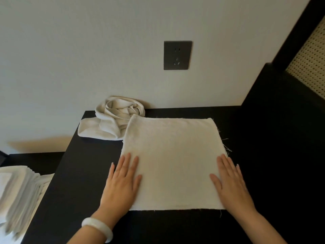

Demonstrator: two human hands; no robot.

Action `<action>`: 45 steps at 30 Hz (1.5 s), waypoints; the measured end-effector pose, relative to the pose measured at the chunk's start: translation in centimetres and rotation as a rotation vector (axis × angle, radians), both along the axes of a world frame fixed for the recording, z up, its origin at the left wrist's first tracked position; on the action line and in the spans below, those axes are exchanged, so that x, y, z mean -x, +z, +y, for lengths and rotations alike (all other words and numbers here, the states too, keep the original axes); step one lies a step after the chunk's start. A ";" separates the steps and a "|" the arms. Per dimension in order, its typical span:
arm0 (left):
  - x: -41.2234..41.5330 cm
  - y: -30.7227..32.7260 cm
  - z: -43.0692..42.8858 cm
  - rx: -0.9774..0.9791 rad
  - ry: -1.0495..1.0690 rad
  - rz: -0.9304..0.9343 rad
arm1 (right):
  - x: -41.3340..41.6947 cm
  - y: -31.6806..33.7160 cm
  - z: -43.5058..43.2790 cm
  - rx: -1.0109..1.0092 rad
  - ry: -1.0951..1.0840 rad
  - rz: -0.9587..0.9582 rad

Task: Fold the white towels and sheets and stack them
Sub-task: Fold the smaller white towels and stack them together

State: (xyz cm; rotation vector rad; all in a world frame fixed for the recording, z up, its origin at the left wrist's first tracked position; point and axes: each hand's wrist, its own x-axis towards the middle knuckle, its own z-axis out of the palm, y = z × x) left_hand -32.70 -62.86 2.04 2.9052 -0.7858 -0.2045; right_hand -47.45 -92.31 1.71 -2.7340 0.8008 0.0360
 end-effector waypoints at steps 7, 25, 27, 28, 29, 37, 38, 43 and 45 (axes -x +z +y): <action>2.9 1.8 1.8 0.175 0.333 0.117 | 5.1 2.4 0.7 -0.167 -0.345 -0.130; 2.2 5.5 3.5 0.761 0.624 0.764 | 7.9 4.3 0.3 -0.132 0.223 -0.045; 2.2 5.7 3.8 0.879 0.634 0.846 | 8.1 4.1 -0.4 -0.129 0.221 -0.086; 2.1 5.8 4.0 0.942 0.658 0.895 | 8.0 4.1 -0.6 -0.094 0.237 -0.108; 2.0 5.9 4.1 1.003 0.682 0.951 | 8.0 4.1 -0.7 -0.052 0.271 -0.120; 0.9 5.6 5.1 0.694 0.479 0.835 | 6.9 3.9 -1.8 -0.015 0.371 -0.137; 1.0 5.4 4.9 0.575 0.423 0.688 | 6.5 3.8 -2.1 -0.058 0.338 -0.127; -0.6 5.3 4.0 0.513 0.309 0.400 | 3.6 4.1 -3.8 -0.229 0.201 -0.098; -2.2 5.8 3.9 0.580 0.303 0.463 | 1.8 5.2 -4.7 -0.323 0.158 -0.072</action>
